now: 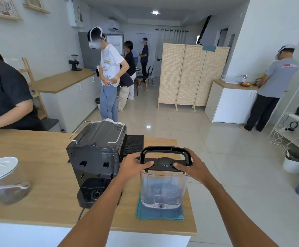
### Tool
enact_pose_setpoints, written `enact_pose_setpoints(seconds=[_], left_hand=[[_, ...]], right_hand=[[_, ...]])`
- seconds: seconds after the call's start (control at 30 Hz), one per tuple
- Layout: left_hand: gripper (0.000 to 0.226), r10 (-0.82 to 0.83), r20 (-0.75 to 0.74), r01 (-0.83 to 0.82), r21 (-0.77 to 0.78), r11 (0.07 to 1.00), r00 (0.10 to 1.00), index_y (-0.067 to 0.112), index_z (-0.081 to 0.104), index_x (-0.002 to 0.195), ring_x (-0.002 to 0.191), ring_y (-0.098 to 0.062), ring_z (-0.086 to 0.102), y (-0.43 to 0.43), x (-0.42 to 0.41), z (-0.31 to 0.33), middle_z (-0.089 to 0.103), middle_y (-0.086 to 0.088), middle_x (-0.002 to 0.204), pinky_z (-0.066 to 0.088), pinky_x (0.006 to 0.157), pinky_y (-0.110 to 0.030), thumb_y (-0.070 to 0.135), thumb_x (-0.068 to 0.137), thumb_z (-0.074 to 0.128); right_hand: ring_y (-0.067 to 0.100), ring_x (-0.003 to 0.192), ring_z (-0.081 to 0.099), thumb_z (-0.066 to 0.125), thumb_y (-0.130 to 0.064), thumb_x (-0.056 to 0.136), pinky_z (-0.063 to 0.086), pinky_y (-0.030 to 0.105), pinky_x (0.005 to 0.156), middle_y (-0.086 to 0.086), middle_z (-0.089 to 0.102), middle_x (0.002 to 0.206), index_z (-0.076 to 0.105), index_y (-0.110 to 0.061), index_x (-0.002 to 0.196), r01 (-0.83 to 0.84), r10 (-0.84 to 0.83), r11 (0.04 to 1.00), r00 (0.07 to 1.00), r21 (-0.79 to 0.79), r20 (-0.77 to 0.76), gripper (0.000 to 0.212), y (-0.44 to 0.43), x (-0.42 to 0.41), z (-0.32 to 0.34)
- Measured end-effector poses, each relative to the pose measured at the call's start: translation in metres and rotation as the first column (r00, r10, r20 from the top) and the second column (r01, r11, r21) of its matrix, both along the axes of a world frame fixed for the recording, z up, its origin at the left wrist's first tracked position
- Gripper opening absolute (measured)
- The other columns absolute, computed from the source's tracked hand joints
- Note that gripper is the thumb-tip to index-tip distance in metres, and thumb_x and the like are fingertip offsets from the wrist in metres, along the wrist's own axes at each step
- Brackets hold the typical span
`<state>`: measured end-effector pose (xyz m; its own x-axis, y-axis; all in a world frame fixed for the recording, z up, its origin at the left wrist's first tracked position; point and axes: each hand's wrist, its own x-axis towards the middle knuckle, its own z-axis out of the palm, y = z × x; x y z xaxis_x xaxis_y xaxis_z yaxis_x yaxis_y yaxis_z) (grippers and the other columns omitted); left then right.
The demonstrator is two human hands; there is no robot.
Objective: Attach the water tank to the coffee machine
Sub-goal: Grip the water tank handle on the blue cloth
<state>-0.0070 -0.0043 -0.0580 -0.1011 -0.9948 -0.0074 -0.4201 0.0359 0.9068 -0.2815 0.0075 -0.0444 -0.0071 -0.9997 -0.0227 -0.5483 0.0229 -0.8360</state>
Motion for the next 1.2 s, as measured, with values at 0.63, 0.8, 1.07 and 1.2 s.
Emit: enact_pose_setpoints(seconds=[0.63, 0.8, 1.07, 1.2], left_hand=[[0.068, 0.062, 0.172, -0.039, -0.132, 0.99, 0.983, 0.039, 0.066, 0.128, 0.119, -0.018, 0.064, -0.018, -0.01, 0.004, 0.072, 0.013, 0.122, 0.053, 0.101, -0.044, 0.065, 0.066, 0.073], [0.063, 0.081, 0.023, -0.078, -0.129, 0.989, 0.996, 0.03, 0.071, 0.123, 0.117, -0.008, 0.065, -0.009, -0.02, 0.009, 0.073, 0.014, 0.117, 0.052, 0.104, -0.037, 0.069, 0.074, 0.064], [0.037, 0.148, -0.23, -0.13, 0.089, 0.987, 0.962, 0.032, 0.077, 0.114, 0.084, -0.007, 0.051, -0.009, -0.033, 0.016, 0.052, -0.002, 0.095, 0.038, 0.072, -0.021, 0.048, 0.101, 0.046], [0.038, 0.159, -0.257, -0.138, 0.097, 0.986, 0.953, 0.019, 0.069, 0.13, 0.116, -0.006, 0.049, -0.005, -0.039, 0.016, 0.062, 0.006, 0.125, 0.031, 0.098, -0.023, 0.037, 0.102, 0.051]], right_hand=[[0.004, 0.082, 0.058, 0.066, -0.047, 0.09, 0.039, 0.009, 0.066, -0.01, 0.058, 0.112, 0.043, -0.027, 0.144, 0.008, -0.011, 0.999, 0.995, -0.031, -0.097, 0.062, 0.004, 0.012, 0.016], [0.026, 0.13, 0.052, 0.05, -0.077, 0.081, 0.039, 0.036, 0.103, 0.004, 0.058, 0.14, 0.03, -0.027, 0.154, 0.063, -0.061, 0.997, 0.997, 0.049, -0.047, 0.091, 0.005, 0.014, 0.013], [0.027, 0.144, 0.036, 0.04, -0.08, 0.084, 0.03, 0.043, 0.115, 0.006, 0.038, 0.158, 0.032, -0.019, 0.155, 0.1, -0.107, 0.989, 0.993, 0.111, 0.054, 0.094, 0.008, 0.02, 0.02], [0.026, 0.146, 0.033, 0.043, -0.079, 0.083, 0.028, 0.043, 0.115, 0.003, 0.035, 0.16, 0.031, -0.023, 0.155, 0.095, -0.105, 0.99, 0.99, 0.103, 0.097, 0.091, 0.01, 0.019, 0.019]])
